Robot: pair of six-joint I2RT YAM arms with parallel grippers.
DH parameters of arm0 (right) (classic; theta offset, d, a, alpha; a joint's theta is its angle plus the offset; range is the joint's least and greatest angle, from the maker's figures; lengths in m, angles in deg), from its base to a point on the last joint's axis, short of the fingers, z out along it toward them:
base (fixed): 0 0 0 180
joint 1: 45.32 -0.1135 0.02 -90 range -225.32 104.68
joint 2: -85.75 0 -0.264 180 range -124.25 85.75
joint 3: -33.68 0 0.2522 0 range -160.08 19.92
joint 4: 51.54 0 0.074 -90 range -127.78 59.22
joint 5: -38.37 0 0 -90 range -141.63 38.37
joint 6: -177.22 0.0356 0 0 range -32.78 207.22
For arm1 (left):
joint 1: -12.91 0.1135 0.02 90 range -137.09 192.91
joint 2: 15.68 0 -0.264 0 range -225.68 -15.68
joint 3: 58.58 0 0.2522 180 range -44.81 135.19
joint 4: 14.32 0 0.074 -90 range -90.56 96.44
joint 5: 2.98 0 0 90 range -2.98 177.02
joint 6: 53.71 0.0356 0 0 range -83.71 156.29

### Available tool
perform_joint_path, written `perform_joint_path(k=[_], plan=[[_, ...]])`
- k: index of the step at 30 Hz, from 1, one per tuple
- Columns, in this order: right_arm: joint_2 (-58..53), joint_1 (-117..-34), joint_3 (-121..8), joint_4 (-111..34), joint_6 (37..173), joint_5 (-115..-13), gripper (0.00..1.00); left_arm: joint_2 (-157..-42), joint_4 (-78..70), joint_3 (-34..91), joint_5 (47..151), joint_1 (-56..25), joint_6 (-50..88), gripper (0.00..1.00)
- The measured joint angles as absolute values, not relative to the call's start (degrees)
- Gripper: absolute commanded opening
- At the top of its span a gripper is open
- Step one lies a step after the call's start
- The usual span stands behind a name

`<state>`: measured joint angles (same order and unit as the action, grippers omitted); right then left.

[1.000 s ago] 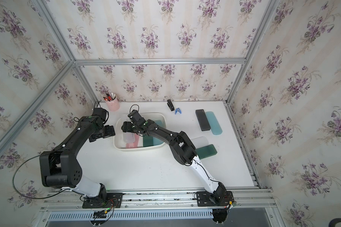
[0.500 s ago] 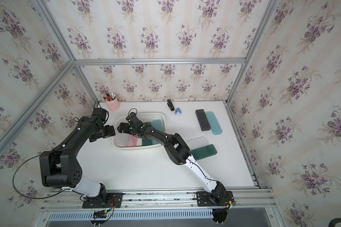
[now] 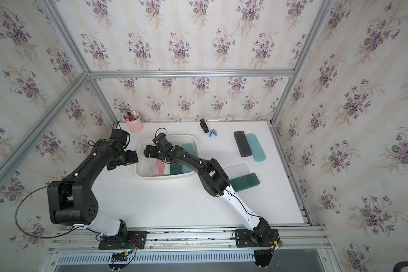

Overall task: Put the pencil case into the storage box
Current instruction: Place the pencil case at the storage box, then adjust the pencil case in the storage box.

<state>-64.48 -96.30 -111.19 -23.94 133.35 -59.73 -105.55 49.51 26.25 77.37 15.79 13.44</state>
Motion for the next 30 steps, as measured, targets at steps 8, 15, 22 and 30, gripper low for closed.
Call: perform_joint_path(k=[8, 15, 22, 30], plan=[[-59.4, -94.3, -102.8, -22.3, 130.5, -56.6, 1.00, -105.5, 49.5, 26.3, 77.6, 15.5, 13.8, 0.99], [-55.4, -94.2, -100.7, -17.9, 126.9, -56.6, 1.00, -105.5, 49.8, 27.2, 77.0, 12.9, 14.7, 0.99], [-45.1, -93.6, -93.8, -17.1, 121.9, -55.2, 0.99, -103.9, 50.0, 29.1, 76.6, 9.0, 15.5, 1.00], [-34.2, -89.9, -79.7, -17.9, 118.9, -51.9, 0.99, -103.3, 49.3, 30.0, 82.0, 6.5, 15.9, 0.89]])
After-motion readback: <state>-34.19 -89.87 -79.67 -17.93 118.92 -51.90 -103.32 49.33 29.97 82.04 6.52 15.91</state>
